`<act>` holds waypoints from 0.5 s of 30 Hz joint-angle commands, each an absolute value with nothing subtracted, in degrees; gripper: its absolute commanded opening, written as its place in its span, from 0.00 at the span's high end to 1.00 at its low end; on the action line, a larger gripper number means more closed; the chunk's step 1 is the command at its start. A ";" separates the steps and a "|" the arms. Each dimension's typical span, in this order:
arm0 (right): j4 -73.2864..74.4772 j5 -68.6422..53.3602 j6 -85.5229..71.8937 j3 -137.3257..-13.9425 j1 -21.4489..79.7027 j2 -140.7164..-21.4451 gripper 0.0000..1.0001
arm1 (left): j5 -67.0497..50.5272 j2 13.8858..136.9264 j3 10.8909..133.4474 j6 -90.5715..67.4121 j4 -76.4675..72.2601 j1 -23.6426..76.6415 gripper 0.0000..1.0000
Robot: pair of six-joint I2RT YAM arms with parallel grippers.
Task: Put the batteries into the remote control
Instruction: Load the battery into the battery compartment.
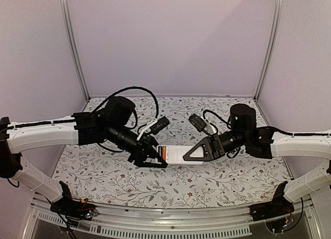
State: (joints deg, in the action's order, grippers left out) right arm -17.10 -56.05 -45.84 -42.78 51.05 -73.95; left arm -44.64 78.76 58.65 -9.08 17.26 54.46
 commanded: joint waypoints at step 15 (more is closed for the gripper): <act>-17.93 -61.15 -43.34 -43.85 51.85 -68.70 1.00 | -51.08 83.68 55.55 -20.90 6.11 49.69 0.66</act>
State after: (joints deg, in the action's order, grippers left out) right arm -14.81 -54.63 -44.82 -42.78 50.57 -72.40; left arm -54.35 82.41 57.23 -17.76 8.78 52.97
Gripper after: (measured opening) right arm 0.140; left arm 0.304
